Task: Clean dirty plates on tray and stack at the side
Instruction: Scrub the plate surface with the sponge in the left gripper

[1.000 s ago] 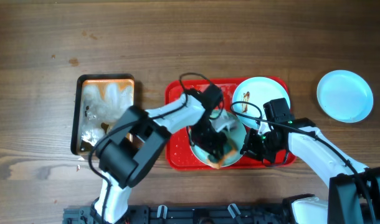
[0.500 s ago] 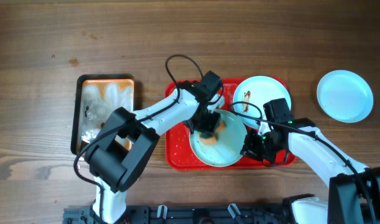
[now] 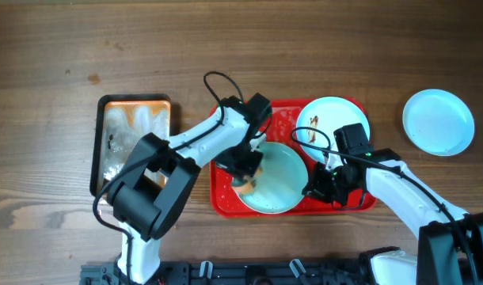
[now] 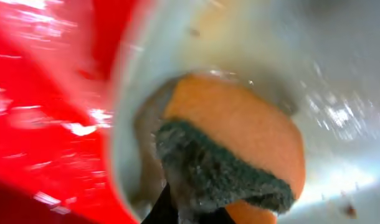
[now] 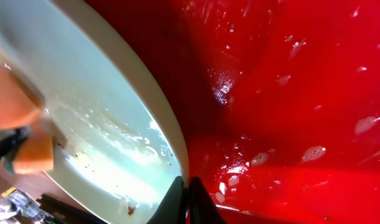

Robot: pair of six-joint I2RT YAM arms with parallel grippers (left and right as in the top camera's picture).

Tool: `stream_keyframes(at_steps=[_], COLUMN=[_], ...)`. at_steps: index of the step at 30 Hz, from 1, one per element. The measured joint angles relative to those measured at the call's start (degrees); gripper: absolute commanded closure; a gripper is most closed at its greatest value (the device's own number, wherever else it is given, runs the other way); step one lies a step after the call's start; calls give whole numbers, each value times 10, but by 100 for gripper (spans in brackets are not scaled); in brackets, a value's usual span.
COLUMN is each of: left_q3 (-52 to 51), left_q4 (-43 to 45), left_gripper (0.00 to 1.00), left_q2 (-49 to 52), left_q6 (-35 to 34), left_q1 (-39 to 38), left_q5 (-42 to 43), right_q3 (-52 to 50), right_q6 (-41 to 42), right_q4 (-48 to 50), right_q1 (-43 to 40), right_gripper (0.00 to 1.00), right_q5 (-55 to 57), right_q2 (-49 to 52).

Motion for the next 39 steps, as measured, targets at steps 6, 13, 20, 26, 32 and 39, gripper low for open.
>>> stream_keyframes(at_steps=[6, 13, 20, 26, 32, 39], left_q3=[-24, -36, -27, -2, 3, 5], left_q4=[16, 107, 199, 134, 67, 73], left_gripper=[96, 96, 96, 96, 96, 96], left_q2=[21, 32, 20, -7, -9, -10], left_q6=[89, 93, -3, -49, -90, -100], left_q1=[4, -7, -14, -16, -23, -26], left_q5=[192, 285, 217, -25, -96, -97], right_q3=[0, -1, -1, -1, -1, -1], right_q6=[0, 0, 0, 0, -2, -2], right_q4=[-8, -12, -14, -14, -5, -6], right_q1=[-1, -1, -1, -1, 0, 0], right_gripper=[96, 96, 96, 96, 96, 96], right_q5=[14, 22, 22, 23, 8, 8], right_q2=[0, 0, 0, 0, 0, 0])
